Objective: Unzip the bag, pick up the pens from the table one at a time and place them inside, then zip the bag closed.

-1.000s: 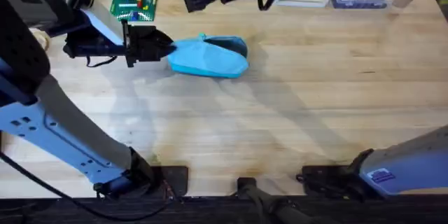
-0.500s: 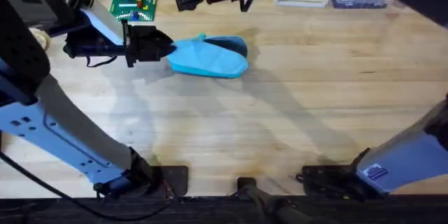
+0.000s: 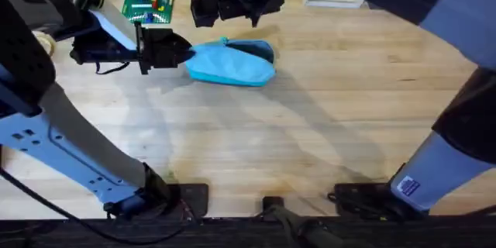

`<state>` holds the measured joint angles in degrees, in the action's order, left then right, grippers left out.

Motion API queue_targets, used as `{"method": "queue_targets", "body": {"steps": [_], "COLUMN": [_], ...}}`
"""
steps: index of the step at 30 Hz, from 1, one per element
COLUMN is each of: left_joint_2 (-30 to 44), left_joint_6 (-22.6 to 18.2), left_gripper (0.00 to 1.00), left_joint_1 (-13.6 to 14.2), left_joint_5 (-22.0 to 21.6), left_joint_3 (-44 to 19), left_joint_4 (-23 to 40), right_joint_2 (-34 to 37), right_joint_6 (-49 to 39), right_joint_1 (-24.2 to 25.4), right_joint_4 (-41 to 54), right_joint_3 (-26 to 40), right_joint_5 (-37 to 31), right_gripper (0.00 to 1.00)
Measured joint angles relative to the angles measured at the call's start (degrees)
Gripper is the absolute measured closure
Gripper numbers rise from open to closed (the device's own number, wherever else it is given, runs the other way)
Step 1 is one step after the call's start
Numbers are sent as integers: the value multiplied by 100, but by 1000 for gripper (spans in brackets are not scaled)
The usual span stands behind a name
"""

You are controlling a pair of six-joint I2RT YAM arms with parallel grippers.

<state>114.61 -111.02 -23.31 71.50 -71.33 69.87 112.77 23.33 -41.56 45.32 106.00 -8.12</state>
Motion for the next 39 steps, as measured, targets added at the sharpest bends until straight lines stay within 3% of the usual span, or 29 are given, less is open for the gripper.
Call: {"method": "queue_targets", "body": {"steps": [7, 39], "left_joint_2": [0, 0], "left_joint_6": [0, 0], "left_gripper": [958, 958], "left_joint_1": [0, 0], "left_joint_5": [2, -20], "left_joint_3": [0, 0], "left_joint_4": [0, 0], "right_joint_2": [159, 564], "right_joint_6": [292, 645], "right_joint_1": [-7, -140], "right_joint_4": [-31, -28], "right_joint_3": [0, 3], "right_joint_5": [0, 40], "right_gripper": [54, 72]}}
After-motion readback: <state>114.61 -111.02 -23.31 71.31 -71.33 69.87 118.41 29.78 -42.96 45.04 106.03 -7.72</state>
